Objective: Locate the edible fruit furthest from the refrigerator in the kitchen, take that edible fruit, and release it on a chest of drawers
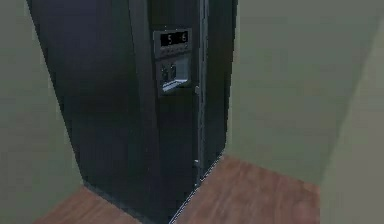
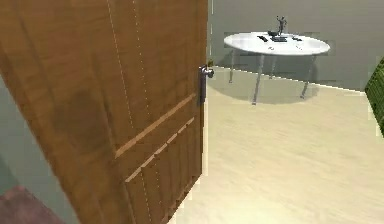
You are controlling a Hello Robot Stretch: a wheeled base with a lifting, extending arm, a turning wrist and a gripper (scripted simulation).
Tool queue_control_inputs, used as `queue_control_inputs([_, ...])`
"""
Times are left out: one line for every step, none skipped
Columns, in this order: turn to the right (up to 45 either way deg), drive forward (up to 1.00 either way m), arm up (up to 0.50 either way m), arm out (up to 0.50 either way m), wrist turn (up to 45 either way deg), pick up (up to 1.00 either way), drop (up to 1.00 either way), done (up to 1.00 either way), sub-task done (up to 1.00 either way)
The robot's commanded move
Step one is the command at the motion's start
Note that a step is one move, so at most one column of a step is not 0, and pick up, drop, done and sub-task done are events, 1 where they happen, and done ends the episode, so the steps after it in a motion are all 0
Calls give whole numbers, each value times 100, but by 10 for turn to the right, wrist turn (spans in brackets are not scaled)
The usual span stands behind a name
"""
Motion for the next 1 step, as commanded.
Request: queue_control_inputs([0, 20, 0, 0, 0, 0, 0, 0, 0])
